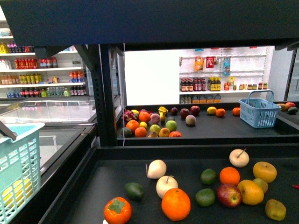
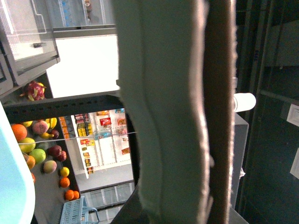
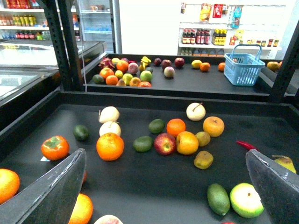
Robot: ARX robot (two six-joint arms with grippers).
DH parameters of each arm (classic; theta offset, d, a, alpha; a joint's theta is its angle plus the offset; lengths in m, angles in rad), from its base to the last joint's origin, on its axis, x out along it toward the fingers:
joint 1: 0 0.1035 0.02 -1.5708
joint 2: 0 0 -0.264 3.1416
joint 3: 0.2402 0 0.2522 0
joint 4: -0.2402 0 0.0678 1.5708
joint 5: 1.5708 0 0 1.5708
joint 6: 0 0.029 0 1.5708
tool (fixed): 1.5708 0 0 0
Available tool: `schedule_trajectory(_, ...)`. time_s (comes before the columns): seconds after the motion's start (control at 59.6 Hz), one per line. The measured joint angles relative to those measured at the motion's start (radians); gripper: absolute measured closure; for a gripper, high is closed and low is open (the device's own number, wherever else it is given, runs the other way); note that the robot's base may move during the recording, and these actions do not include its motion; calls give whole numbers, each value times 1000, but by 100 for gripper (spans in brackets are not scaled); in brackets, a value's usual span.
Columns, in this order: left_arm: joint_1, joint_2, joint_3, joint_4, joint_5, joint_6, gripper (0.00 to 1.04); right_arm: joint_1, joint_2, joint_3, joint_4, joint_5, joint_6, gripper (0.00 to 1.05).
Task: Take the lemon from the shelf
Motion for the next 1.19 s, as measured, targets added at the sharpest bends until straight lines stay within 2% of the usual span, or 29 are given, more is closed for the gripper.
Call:
schedule_trajectory(0.252,0,6,0,1,-2,5,99,0,0,0,0,0,0,2)
schedule_trajectory(0.285,0,6,0,1,0,6,96,0,0,0,0,0,0,2)
schedule_trajectory(0.789,0,-2,1,13,-3,1,7,0,0,0,0,0,0,2)
schedule_trajectory(0.823,0,-2,1,13,-3,2,5,0,0,0,0,0,0,2)
schedule_trajectory(0.907,-1,-2,1,13,-3,1,9,0,0,0,0,0,0,2)
schedule_trajectory(0.94,13,-17,-24,6,28,29,7,0,0,0,0,0,0,2)
schedule_trajectory(0.974,32,-50,-85,-19,54,61,8,0,0,0,0,0,0,2)
schedule_trajectory(1.041,61,-103,-164,-100,45,122,8,0,0,0,0,3,0,2)
schedule_trajectory(1.192,84,-200,-183,-256,31,206,8,0,-1,0,0,0,0,2)
